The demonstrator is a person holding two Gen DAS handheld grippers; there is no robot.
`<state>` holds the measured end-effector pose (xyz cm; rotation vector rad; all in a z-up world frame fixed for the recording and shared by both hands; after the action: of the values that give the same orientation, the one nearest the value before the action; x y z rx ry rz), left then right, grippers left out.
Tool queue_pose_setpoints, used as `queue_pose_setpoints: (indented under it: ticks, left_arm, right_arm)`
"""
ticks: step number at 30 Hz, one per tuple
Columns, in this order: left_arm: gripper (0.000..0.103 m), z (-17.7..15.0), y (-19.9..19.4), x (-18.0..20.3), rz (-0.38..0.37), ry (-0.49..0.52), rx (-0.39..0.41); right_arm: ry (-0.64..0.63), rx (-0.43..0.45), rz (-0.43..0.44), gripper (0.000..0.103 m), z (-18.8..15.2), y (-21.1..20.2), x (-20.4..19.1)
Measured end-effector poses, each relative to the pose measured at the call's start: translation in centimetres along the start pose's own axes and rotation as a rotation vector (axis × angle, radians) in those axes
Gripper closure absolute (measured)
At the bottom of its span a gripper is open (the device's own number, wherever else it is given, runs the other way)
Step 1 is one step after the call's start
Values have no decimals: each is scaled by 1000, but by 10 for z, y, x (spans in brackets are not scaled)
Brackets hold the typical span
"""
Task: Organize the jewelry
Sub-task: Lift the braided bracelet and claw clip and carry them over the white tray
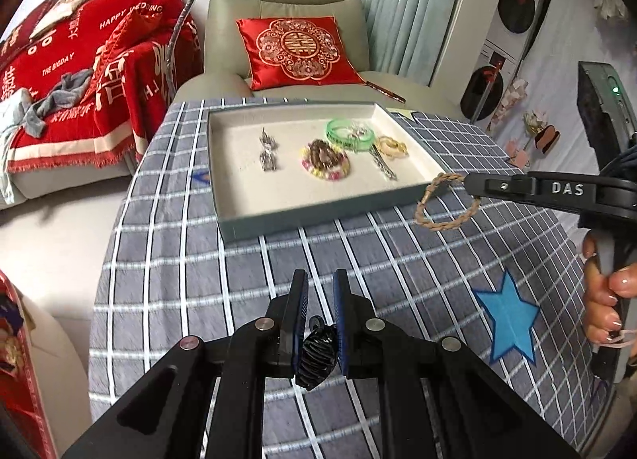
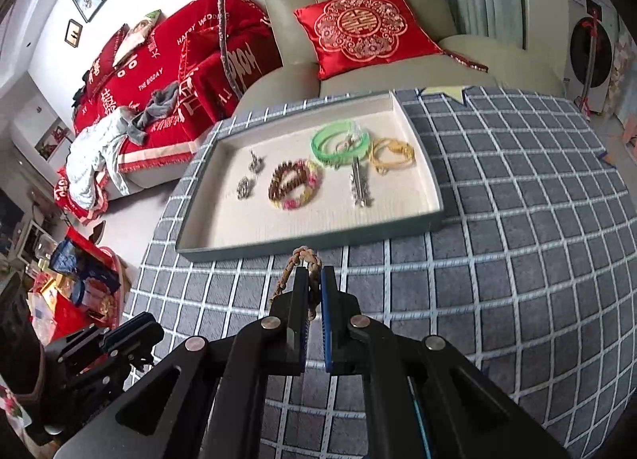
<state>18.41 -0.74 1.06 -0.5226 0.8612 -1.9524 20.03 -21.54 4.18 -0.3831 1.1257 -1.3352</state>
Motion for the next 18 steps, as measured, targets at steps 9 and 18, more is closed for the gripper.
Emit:
queue_pose_setpoints:
  ticks: [9,18]
  left_arm:
    - [75,33,18,-19,18,-15,15]
    - [75,69,51,-37,60,-26,29]
  right_arm:
    - [25,27,16,97,39,5,-2]
    - [67,22,4,97,68,37,4]
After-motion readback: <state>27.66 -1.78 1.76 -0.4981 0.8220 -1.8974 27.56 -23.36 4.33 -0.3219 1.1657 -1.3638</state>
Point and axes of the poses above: each gripper's, at about its wrist camera, not at the fingertips, and y roughly the way its jaws point, x to its right, z to its top, the point moved 2 cm from there along y, roughly the way its jaws point, and after that the axes turned 13 degrees about y, right-handed, at the moved point
